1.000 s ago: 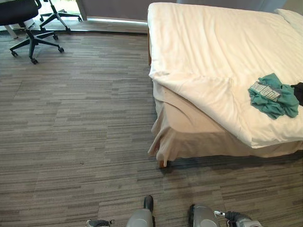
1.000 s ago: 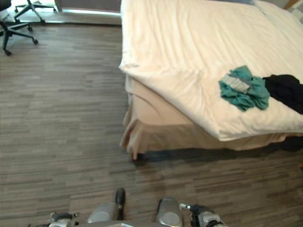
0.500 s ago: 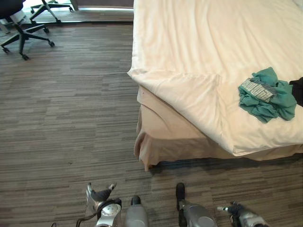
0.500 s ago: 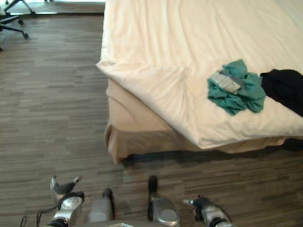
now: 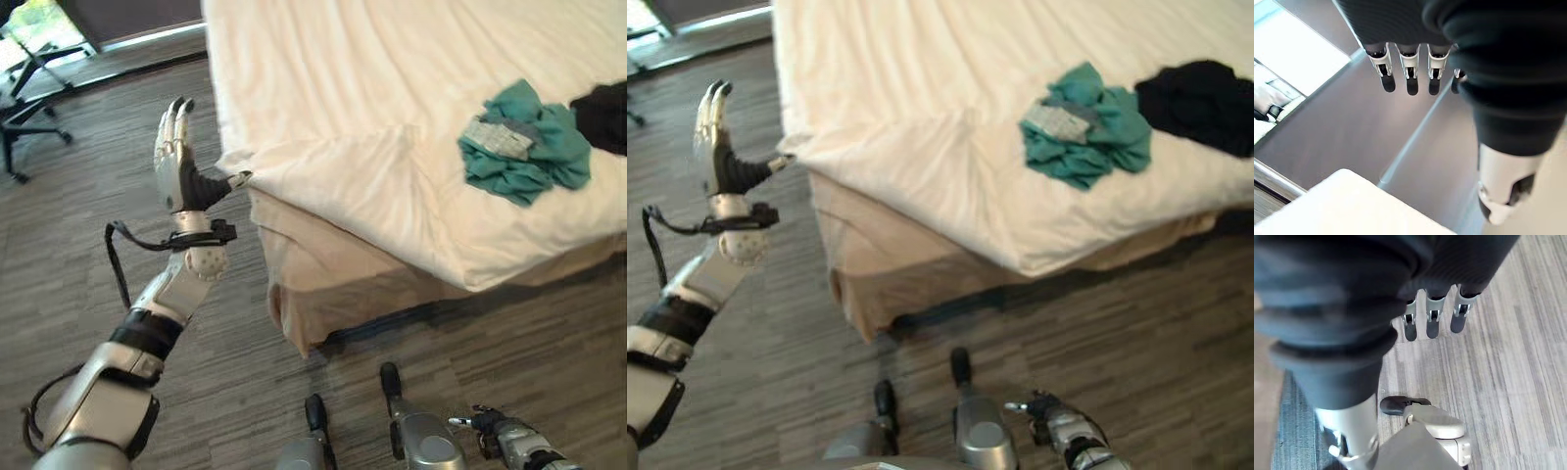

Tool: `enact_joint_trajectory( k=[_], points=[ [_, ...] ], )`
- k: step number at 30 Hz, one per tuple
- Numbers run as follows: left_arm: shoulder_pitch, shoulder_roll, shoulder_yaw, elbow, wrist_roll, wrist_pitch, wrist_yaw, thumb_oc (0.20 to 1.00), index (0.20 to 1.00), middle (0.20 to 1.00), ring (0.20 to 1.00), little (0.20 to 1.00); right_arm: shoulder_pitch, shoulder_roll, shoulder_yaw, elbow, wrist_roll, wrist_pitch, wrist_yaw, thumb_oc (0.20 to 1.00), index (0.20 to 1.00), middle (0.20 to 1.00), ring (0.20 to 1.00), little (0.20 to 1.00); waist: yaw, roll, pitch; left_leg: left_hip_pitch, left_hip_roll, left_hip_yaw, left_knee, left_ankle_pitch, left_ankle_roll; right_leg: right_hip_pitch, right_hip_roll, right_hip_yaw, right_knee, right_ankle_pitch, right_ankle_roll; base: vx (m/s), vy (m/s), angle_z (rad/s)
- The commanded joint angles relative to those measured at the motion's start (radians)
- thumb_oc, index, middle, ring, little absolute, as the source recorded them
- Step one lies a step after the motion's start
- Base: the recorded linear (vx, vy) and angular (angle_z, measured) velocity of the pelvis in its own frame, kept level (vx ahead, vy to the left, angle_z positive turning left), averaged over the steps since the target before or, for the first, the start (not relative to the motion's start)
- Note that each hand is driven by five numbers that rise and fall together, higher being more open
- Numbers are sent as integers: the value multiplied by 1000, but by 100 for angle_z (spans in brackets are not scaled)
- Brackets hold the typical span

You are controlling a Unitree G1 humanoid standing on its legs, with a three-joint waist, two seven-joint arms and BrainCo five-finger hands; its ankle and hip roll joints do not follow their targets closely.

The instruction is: Tidy up the quilt and then pick up the clothes from the bed and put them into the laundry hamper.

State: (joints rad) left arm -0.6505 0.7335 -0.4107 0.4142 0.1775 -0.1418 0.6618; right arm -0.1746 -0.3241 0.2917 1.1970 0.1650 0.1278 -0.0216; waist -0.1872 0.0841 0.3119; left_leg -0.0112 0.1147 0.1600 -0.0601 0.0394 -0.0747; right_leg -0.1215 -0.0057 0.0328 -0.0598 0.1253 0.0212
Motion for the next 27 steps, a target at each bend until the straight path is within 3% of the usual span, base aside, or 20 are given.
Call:
enact_joint_trajectory(
  k=[1, 6, 9, 10, 11, 12, 13, 14, 15, 16, 18, 19, 20, 24, 25, 27],
  points=[
    [-81, -39, -19, 115, 60, 28, -7, 1000, 1000, 1000, 1000, 1000, -6, -36, 12, 32, -3, 10, -29, 1000, 1000, 1000, 1000, 1000, -27, -3, -35, -60, 66, -6, 119, 5, -21, -94, -66, 48, 169, -78, 83, 56, 117, -43],
    [-254, -89, -148, 363, 167, -30, 17, 1000, 1000, 1000, 1000, 1000, -46, -37, 19, 53, 9, 29, -22, 1000, 1000, 1000, 1000, 1000, -81, -3, 7, -112, 76, 37, 147, -4, -28, -194, -83, 84, 200, -61, 96, -33, 0, -54],
    [-304, -123, -175, 467, 172, 1, 44, 1000, 1000, 1000, 1000, 1000, -50, -29, 25, 63, 52, 16, -18, 1000, 1000, 1000, 1000, 1000, -102, -16, 29, -156, 78, 46, 174, -11, -24, -237, -87, 104, 219, -55, 102, -46, -79, -31],
    [-351, -144, -191, 553, 187, 14, 52, 1000, 1000, 1000, 1000, 1000, -55, -22, 19, 73, 58, -23, -14, 1000, 1000, 1000, 1000, 1000, -120, -25, 42, -195, 81, 61, 196, -13, -21, -276, -89, 120, 231, -49, 107, -44, -67, -30],
    [-366, -149, -197, 573, 184, 36, 28, 1000, 1000, 1000, 1000, 1000, -59, -19, 22, 75, 62, -36, -16, 1000, 1000, 1000, 1000, 1000, -126, -28, 47, -213, 82, 67, 206, -15, -21, -293, -90, 124, 236, -47, 109, -94, -65, -35],
    [-401, -168, -232, 631, 77, 189, -103, 1000, 1000, 1000, 1000, 1000, -75, -14, 21, 71, 61, -58, -24, 1000, 1000, 1000, 1000, 1000, -137, -30, 59, -256, 79, 73, 216, -16, -21, -332, -90, 133, 243, -45, 113, -89, -1, -21],
    [-397, -176, -243, 647, 50, 246, -125, 937, 937, 937, 937, 937, -80, -15, 22, 69, 59, -66, -30, 1000, 1000, 1000, 1000, 1000, -140, -29, 65, -269, 78, 74, 219, -14, -23, -343, -90, 137, 245, -44, 116, -95, 42, -17],
    [-393, -186, -253, 682, 1, 367, -172, 310, 310, 310, 310, 310, -88, -20, 28, 63, 63, -68, -36, 1000, 1000, 1000, 1000, 1000, -144, -26, 72, -280, 76, 78, 218, -10, -26, -352, -92, 137, 245, -44, 115, -49, 122, -8],
    [-379, -193, -255, 716, -31, 414, -185, 200, 200, 200, 200, 200, -97, -23, 31, 60, 61, -69, -43, 1000, 1000, 1000, 1000, 1000, -150, -22, 77, -285, 72, 79, 214, -8, -27, -358, -92, 143, 243, -46, 116, -43, 229, -22],
    [-362, -201, -258, 769, -23, 456, -197, 200, 200, 200, 200, 200, -116, -33, 31, 50, 63, -67, -52, 1000, 1000, 1000, 1000, 1000, -156, -13, 89, -294, 67, 81, 210, -1, -32, -369, -94, 144, 245, -47, 111, -20, 225, -28],
    [-354, -221, -258, 798, -36, 440, -132, 200, 200, 200, 200, 200, -132, -37, 43, 40, 56, -59, -56, 1000, 1000, 1000, 1000, 1000, -163, -10, 95, -290, 66, 80, 218, -25, -39, -366, -100, 136, 254, -74, 110, 25, 161, -32],
    [-356, -221, -256, 801, -36, 430, -115, 200, 200, 200, 200, 200, -136, -37, 48, 38, 52, -57, -57, 1000, 1000, 1000, 1000, 1000, -163, -15, 96, -303, 72, 89, 219, -1, -36, -379, -96, 139, 251, -50, 104, 70, 121, -21],
    [-358, -225, -257, 803, -46, 409, -83, 200, 200, 200, 200, 200, -138, -37, 52, 37, 48, -53, -61, 1000, 1000, 1000, 1000, 1000, -164, -12, 96, -293, 70, 84, 225, -26, -41, -365, -103, 133, 255, -77, 107, -9, 58, -18],
    [-381, -217, -226, 771, -119, 274, 62, 200, 200, 200, 200, 200, -143, -19, 71, 41, 46, -43, -78, 1000, 1000, 1000, 1000, 1000, -155, -18, 97, -290, 75, 88, 234, -31, -42, -350, -104, 127, 257, -88, 102, -22, 44, -5],
    [-404, -208, -197, 739, -143, 142, 147, 200, 200, 200, 200, 200, -130, -6, 75, 45, 49, -54, -84, 1000, 1000, 1000, 1000, 1000, -145, -26, 95, -294, 81, 93, 228, -9, -35, -349, -96, 127, 253, -72, 93, -120, -41, 7],
    [-413, -193, -147, 646, -65, 17, 217, 200, 200, 200, 200, 200, -92, 9, 76, 39, 60, -70, -89, 1000, 1000, 1000, 1000, 1000, -127, -35, 91, -286, 83, 83, 227, -14, -31, -324, -91, 118, 251, -82, 88, -94, -60, 10]
  ],
)
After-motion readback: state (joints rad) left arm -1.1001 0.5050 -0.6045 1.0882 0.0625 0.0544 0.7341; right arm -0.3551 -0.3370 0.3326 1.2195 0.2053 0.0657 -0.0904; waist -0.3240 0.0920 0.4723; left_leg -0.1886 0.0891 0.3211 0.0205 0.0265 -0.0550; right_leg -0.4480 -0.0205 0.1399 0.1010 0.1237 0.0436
